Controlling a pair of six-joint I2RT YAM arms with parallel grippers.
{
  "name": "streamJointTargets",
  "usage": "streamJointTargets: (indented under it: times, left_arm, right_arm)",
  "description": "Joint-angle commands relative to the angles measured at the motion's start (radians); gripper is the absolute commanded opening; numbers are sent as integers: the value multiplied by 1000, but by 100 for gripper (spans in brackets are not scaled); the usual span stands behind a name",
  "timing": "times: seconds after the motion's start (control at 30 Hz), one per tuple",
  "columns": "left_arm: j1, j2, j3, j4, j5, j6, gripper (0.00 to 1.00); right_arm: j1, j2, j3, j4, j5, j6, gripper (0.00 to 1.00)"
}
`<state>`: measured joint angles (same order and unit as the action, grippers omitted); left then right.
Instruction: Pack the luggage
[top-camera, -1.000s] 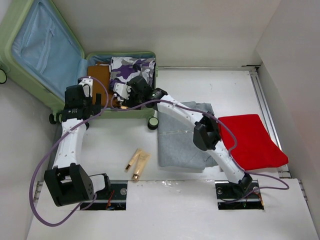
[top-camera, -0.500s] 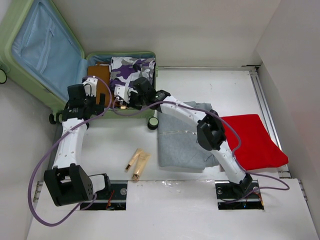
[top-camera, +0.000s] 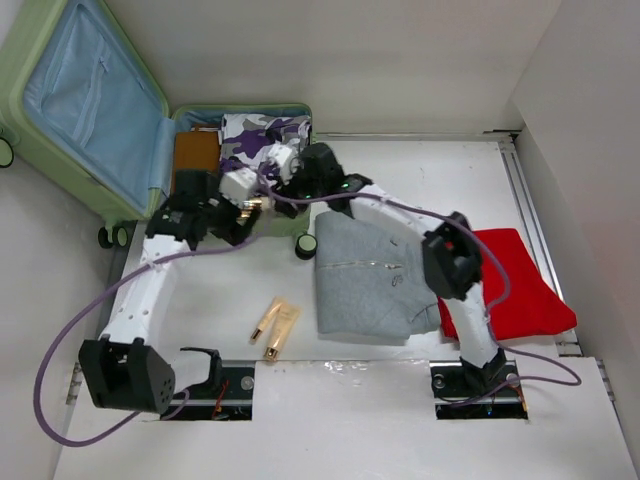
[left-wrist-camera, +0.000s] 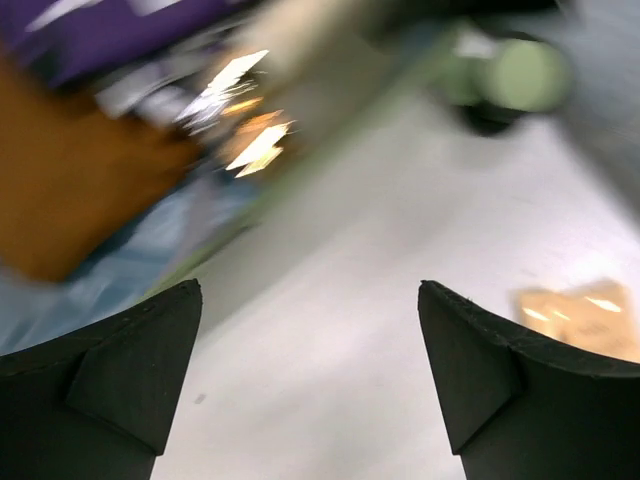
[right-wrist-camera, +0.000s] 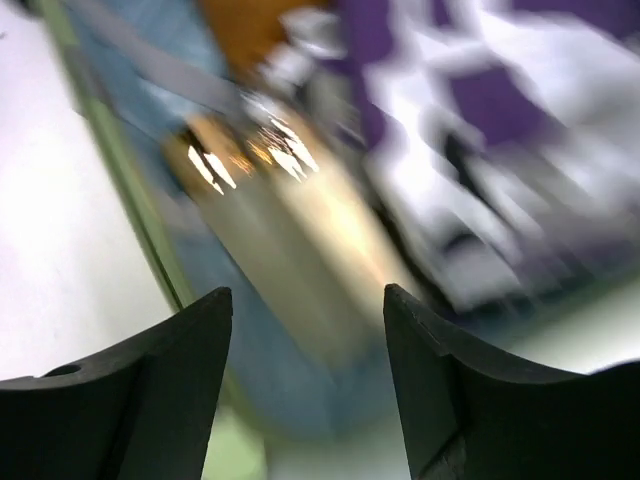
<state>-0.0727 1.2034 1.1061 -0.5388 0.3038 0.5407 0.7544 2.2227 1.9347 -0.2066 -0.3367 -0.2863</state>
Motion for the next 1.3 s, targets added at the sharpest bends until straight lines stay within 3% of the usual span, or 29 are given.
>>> streamJointTargets:
  times: [0.0, 0.07, 0.2, 0.43, 0.83, 0.97, 1.1, 1.23, 1.27]
  left_arm:
    - [-163, -83, -50, -168, 68, 120, 88]
    - [-272, -93, -93, -193, 17, 130, 90]
    - [-361, -79, -187, -213, -35, 119, 95]
    - [-503, -24, -342, -118, -46, 71, 96]
    - [-513, 99, -422, -9, -137, -2, 93]
    - [-585, 159, -445, 37, -250, -59, 93]
    - [-585, 220, -463, 95, -339, -81, 93]
    - [-585, 252, -473, 160, -400, -91, 75]
    - [-585, 252, -473, 160, -410, -100, 57]
  right_arm:
    - [-88, -329, -135, 53, 211, 149, 67]
    - [-131, -429, -230, 53, 270, 165, 69]
    - [-141, -645, -496, 30, 373, 165, 73]
    - [-141, -877, -719, -22, 461, 179, 73]
    - [-141, -1078, -839, -82, 568, 208, 73]
    - [-150, -1101, -839, -112, 593, 208, 73]
    - [-182, -1121, -849, -112, 593, 197, 73]
    - [-201, -1134, -849, -122, 593, 188, 73]
    - [-201, -1144, -849, -122, 593, 188, 73]
